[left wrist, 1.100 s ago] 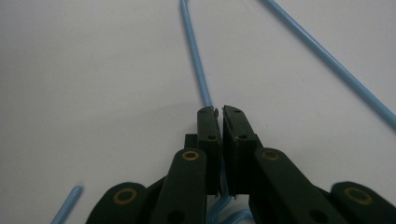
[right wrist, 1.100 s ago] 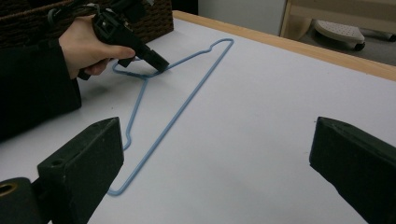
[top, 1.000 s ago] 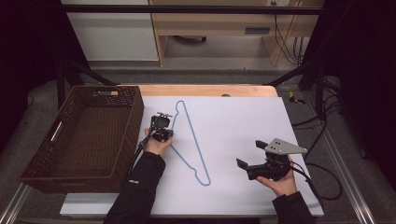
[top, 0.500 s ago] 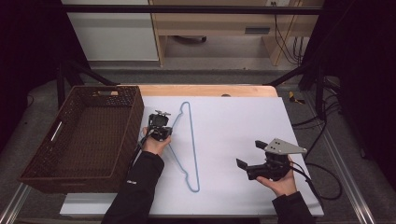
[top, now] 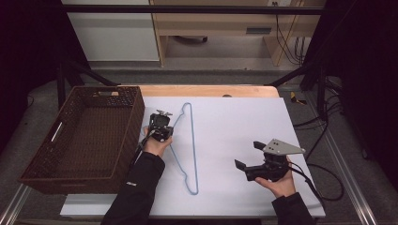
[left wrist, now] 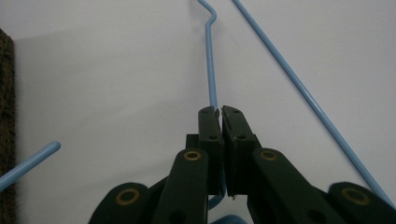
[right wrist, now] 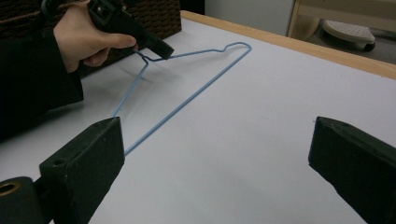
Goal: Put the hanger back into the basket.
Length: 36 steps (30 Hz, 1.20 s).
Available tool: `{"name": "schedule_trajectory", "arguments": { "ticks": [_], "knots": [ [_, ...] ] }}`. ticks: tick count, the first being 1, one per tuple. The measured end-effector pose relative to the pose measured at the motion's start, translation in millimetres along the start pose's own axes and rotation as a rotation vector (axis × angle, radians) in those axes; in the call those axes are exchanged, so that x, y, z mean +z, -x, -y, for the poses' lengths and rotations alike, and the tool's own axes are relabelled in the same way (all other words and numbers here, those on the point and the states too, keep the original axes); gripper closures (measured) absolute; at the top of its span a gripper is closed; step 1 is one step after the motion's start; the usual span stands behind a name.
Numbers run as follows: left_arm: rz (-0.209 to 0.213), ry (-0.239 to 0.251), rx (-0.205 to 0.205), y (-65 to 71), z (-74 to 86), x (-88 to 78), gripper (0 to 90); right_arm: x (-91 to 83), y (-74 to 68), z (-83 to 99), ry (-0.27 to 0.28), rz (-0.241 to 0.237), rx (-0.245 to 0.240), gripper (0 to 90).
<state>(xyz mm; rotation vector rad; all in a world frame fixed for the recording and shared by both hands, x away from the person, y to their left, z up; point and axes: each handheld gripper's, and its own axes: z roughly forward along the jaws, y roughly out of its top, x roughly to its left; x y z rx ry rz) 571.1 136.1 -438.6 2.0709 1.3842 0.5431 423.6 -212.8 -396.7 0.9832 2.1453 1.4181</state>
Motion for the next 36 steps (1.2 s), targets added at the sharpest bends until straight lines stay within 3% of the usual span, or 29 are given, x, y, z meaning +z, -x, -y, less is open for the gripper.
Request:
{"name": "schedule_trajectory", "arguments": {
  "ticks": [8,23,36],
  "knots": [
    [-0.006,0.009,0.007,3.6,-2.4,-1.5,87.3,24.7,-16.8,-10.7,-0.010,-0.035,-0.015,7.1],
    [-0.011,0.007,0.019,2.9,-3.5,-5.4,87.3,99.1,-48.3,-34.8,-0.066,-0.108,0.012,18.9],
    [-0.007,0.001,0.026,5.2,-3.6,-4.9,87.3,157.3,-65.9,-26.7,-0.138,-0.156,0.033,27.4]
  ]
}}
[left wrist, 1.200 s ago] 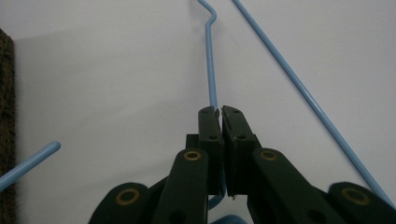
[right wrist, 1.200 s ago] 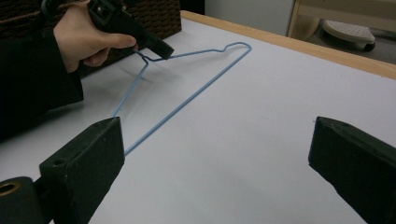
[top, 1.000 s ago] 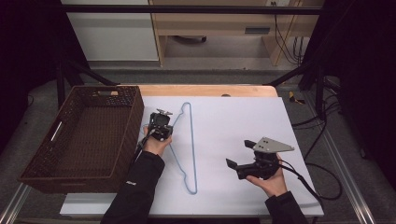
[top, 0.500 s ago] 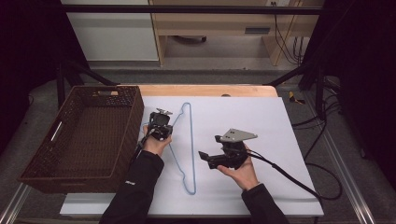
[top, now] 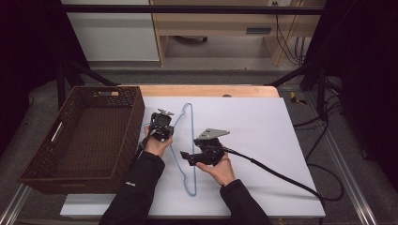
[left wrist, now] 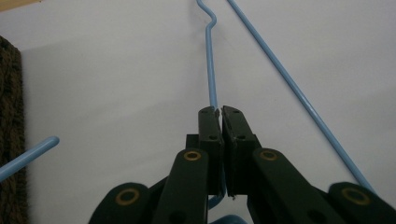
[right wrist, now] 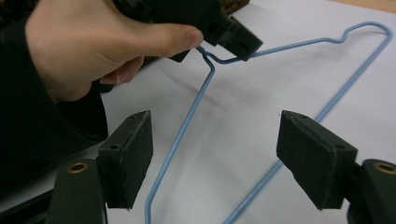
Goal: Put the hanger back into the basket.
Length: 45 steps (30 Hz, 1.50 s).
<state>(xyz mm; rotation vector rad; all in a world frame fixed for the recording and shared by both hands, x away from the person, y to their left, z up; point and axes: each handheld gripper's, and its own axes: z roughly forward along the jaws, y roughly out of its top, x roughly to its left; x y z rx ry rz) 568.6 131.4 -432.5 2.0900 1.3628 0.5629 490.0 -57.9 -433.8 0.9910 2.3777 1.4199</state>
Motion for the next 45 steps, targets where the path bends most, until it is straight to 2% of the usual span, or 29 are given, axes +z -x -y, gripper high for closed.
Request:
{"name": "schedule_trajectory", "arguments": {
  "ticks": [4,7,14,19,22,28,31,35,42,45],
  "knots": [
    [-0.002,-0.004,0.003,0.1,0.1,0.4,87.3,8.9,-1.4,1.3,-0.006,-0.005,-0.001,28.1],
    [-0.002,-0.001,0.005,1.1,0.1,0.3,87.3,17.3,-2.5,2.5,-0.006,-0.023,0.024,33.1],
    [0.000,-0.008,0.011,1.3,-0.1,-0.2,87.3,28.7,-5.1,5.6,-0.045,-0.033,0.026,40.4],
    [-0.001,-0.004,0.013,2.5,0.0,0.2,87.3,39.2,-7.7,7.1,-0.070,-0.041,0.039,50.0],
    [0.001,-0.007,0.014,2.7,0.0,0.2,87.3,43.4,-7.3,7.4,-0.087,-0.028,0.038,53.9],
    [0.002,-0.006,0.019,3.9,-0.2,0.7,87.3,55.1,-9.0,8.4,-0.117,-0.056,0.064,63.6],
    [0.002,-0.007,0.020,4.3,-0.3,0.5,87.3,57.6,-6.6,8.7,-0.121,-0.056,0.080,68.3],
    [0.003,-0.011,0.022,5.2,-0.5,0.4,87.3,59.1,-5.1,8.3,-0.118,-0.085,0.100,74.9],
    [-0.002,-0.013,0.022,6.3,-0.8,0.8,87.3,60.2,-3.0,7.2,-0.133,-0.102,0.137,76.3],
    [-0.003,-0.013,0.027,7.4,-0.2,1.4,87.3,61.8,-4.3,7.0,-0.143,-0.094,0.126,75.8]
  ]
}}
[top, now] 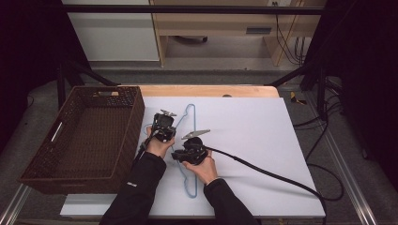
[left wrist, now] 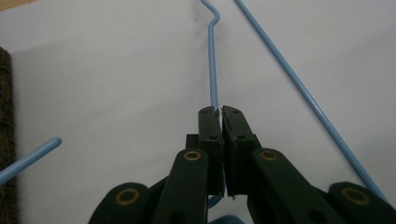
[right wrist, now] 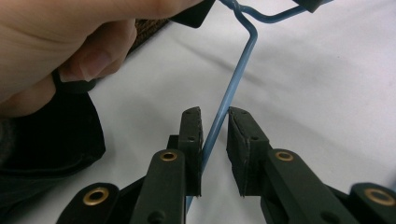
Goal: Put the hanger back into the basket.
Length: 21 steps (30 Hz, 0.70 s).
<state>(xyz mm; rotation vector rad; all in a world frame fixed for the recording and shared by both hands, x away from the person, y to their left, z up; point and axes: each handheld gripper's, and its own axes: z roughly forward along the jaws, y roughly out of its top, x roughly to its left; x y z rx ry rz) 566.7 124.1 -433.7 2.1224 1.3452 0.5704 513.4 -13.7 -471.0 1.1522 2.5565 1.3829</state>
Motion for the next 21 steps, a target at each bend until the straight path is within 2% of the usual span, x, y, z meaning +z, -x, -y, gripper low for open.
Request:
{"name": "schedule_trajectory", "arguments": {
  "ticks": [4,10,12,13,14,15,16,17,19,21],
  "knots": [
    [-0.002,0.011,0.002,0.6,0.1,-0.8,87.3,0.0,-1.2,-0.9,-0.002,0.008,0.004,77.0],
    [-0.004,0.005,-0.006,-1.9,-0.8,-5.9,87.1,-5.3,-3.3,-4.1,-0.010,0.028,0.063,81.5],
    [-0.008,0.008,-0.005,-2.7,-0.7,-6.5,86.9,-6.6,-4.2,-4.5,-0.014,0.042,0.069,82.6],
    [-0.013,0.010,-0.003,-3.8,-0.7,-7.6,89.2,-8.8,-4.7,-4.9,-0.015,0.082,0.069,85.3],
    [-0.014,0.017,0.004,-4.7,-0.7,-9.1,90.0,-9.1,-4.6,-4.9,-0.021,0.093,0.065,87.1],
    [0.042,0.029,-0.024,-4.7,-2.1,-11.6,90.0,-9.2,-4.8,-4.5,-0.026,0.088,0.068,87.0],
    [0.032,0.028,-0.011,-2.0,-2.8,-12.5,90.0,-9.1,-5.9,-4.1,-0.022,0.055,0.063,87.2],
    [0.037,0.037,-0.006,0.0,-2.7,-12.4,90.0,-8.6,-7.9,-3.8,-0.018,0.049,0.080,87.3],
    [0.047,0.049,-0.006,1.1,-3.0,-14.6,90.0,-9.0,-9.9,-3.4,-0.010,0.066,0.093,87.4],
    [0.063,0.064,-0.011,-0.8,-4.1,-20.1,89.1,-10.7,-9.8,-3.4,-0.020,0.104,0.088,87.4]
  ]
}}
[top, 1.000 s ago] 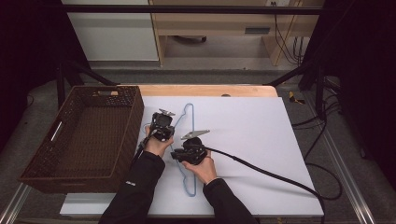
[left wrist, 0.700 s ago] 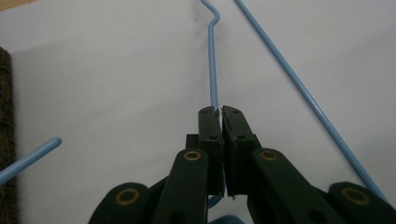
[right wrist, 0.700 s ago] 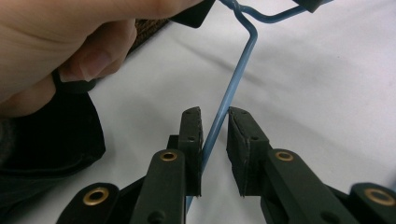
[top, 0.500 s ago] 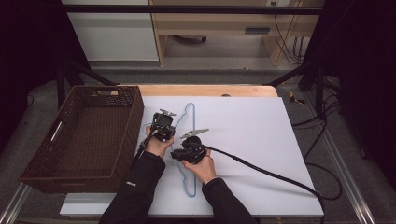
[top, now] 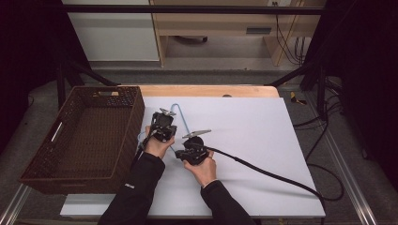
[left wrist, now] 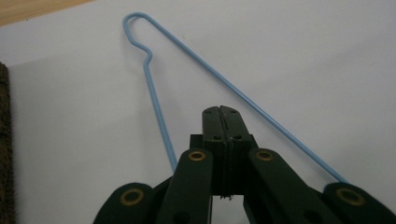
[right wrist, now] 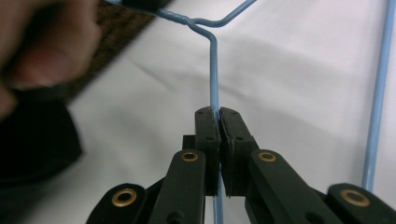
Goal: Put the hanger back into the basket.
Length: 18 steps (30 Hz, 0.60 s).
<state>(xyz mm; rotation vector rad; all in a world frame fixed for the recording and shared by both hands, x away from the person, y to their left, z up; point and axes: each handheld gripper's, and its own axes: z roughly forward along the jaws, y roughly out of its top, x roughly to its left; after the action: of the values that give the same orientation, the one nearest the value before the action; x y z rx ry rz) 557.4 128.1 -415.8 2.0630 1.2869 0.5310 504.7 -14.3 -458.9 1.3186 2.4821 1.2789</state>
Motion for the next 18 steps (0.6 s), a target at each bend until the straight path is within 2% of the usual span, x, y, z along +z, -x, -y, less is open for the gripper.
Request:
{"name": "schedule_trajectory", "arguments": {
  "ticks": [2,3,4,7,8,9,11,12,14,17,18],
  "knots": [
    [0.002,0.020,0.009,-1.4,-2.3,-8.3,86.1,-2.1,2.0,-0.3,0.000,0.023,-0.031,87.5],
    [0.013,0.043,-0.005,-1.5,-3.5,-12.3,84.6,-4.4,0.2,-1.6,-0.008,0.020,-0.016,87.5],
    [0.028,0.061,-0.013,-2.2,-5.0,-17.5,81.7,-6.1,0.3,-2.3,-0.007,0.019,-0.027,87.5],
    [0.046,0.107,-0.001,-2.1,-9.6,-34.0,71.3,-13.0,-0.8,-5.6,-0.013,0.004,-0.047,87.6],
    [0.055,0.121,0.005,-1.2,-10.9,-39.5,67.6,-15.3,0.7,-6.6,-0.010,0.013,-0.077,87.6],
    [0.061,0.133,0.021,-0.5,-12.1,-45.2,63.8,-19.2,-0.1,-8.6,-0.019,0.011,-0.064,87.6],
    [0.061,0.159,0.046,2.1,-13.8,-56.4,57.0,-27.5,3.0,-11.8,-0.018,0.005,-0.088,87.6],
    [0.061,0.159,0.046,2.1,-13.8,-56.4,53.8,-27.5,3.0,-11.8,-0.018,0.005,-0.088,87.6],
    [0.095,0.206,0.075,4.6,-16.0,-72.4,48.5,-43.5,8.8,-16.7,-0.015,-0.014,-0.108,87.7],
    [0.119,0.253,0.109,6.7,-16.6,-87.8,40.2,-61.2,15.7,-20.3,-0.015,-0.025,-0.128,87.7],
    [0.119,0.253,0.109,6.7,-16.6,-87.8,37.5,-67.3,17.9,-21.3,-0.015,-0.029,-0.134,87.7]
  ]
}}
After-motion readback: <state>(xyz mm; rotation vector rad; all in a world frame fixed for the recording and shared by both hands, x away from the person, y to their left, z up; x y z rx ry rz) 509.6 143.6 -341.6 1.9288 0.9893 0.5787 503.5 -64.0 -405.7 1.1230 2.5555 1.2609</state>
